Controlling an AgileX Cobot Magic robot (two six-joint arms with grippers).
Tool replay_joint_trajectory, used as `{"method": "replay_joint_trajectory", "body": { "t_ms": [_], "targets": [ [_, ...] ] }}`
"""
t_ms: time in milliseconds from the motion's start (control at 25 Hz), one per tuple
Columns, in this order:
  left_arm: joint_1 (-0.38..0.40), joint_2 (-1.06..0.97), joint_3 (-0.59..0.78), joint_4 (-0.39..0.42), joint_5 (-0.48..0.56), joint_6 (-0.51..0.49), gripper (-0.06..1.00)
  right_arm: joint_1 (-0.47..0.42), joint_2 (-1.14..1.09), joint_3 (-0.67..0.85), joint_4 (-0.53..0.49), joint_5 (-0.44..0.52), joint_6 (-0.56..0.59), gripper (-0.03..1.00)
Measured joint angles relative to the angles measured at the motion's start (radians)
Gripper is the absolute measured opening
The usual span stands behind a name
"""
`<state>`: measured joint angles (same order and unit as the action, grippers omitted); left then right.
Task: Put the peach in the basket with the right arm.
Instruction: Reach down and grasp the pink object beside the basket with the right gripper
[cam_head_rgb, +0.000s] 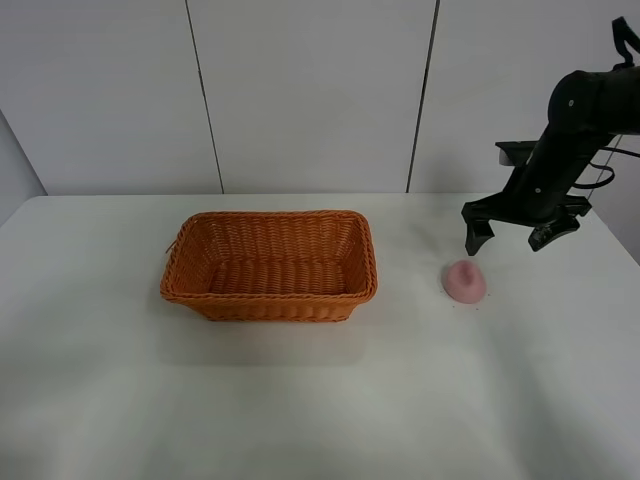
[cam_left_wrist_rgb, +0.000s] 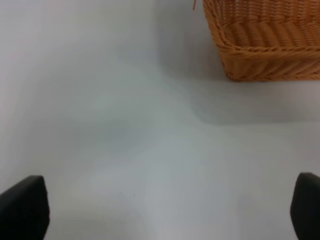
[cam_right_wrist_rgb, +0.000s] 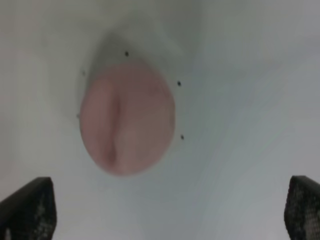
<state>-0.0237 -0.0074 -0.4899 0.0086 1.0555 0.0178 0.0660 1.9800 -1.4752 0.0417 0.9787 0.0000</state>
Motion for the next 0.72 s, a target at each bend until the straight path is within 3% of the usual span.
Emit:
{"method": "replay_joint_trajectory", "body": {
  "t_ms": [240,720],
  "targets": [
    [0.0,0.0,0.0,0.0,0.0,0.0,0.99,0.051,0.083,-0.065,0.014,-0.004,0.0,0.7],
    [0.0,0.0,0.0,0.0,0.0,0.0,0.99,0.053,0.235,-0.066,0.017,-0.062,0.0,0.7]
  ]
}}
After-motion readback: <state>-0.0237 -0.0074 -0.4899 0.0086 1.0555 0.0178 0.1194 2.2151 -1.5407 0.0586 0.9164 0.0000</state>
